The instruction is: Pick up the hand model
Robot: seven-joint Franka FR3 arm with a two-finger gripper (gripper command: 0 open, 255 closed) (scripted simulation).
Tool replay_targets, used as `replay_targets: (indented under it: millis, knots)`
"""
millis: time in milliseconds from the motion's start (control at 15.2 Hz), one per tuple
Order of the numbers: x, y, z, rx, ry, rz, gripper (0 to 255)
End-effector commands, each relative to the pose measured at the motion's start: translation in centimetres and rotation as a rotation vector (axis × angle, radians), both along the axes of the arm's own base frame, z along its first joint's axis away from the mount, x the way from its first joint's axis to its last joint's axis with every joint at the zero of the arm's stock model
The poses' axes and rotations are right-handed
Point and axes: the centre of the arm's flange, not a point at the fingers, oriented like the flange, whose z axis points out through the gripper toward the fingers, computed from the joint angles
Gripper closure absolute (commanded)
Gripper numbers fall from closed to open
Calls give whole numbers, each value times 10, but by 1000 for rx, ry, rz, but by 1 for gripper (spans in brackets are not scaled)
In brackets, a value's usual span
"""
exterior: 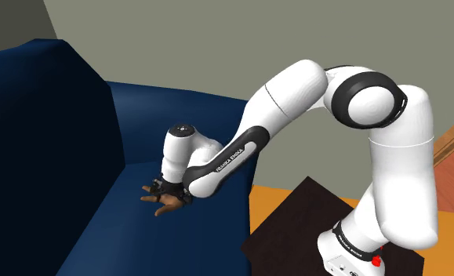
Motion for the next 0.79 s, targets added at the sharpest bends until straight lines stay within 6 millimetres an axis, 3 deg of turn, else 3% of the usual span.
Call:
replay_targets:
  millis: [0, 396, 462, 726]
  knots:
    - [2, 3, -12, 1, -1, -4, 0]
    - [2, 3, -36, 1, -1, -4, 0]
    - [2, 3, -36, 1, -1, -4, 255]
    - [1, 4, -36, 1, -1, -4, 255]
